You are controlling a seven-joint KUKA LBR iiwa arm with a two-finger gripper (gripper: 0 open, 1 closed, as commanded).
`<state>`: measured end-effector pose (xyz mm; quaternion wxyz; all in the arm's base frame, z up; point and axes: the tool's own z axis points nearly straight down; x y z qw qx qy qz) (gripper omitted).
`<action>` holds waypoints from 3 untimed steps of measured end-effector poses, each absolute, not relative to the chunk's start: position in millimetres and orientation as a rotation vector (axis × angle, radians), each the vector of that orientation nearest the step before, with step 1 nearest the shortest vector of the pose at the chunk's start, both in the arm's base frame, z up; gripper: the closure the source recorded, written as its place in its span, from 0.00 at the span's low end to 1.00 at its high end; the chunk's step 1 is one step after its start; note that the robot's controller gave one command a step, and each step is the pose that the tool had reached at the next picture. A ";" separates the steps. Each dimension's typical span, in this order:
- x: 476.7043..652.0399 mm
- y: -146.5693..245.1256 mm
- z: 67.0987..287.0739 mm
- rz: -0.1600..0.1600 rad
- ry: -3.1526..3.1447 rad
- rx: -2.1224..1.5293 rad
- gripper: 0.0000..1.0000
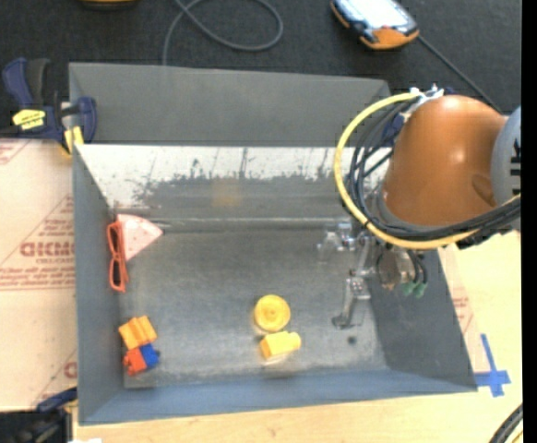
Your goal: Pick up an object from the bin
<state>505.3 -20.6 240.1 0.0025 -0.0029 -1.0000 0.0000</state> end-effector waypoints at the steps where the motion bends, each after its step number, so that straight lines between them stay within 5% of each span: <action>1: 506.7 -20.7 244.6 0.000 -3.145 -0.008 0.00; 3: 516.1 26.6 158.9 -0.002 -3.104 0.492 0.00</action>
Offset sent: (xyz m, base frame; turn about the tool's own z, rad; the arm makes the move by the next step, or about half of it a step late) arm 0.0035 0.0453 -0.1701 -0.4955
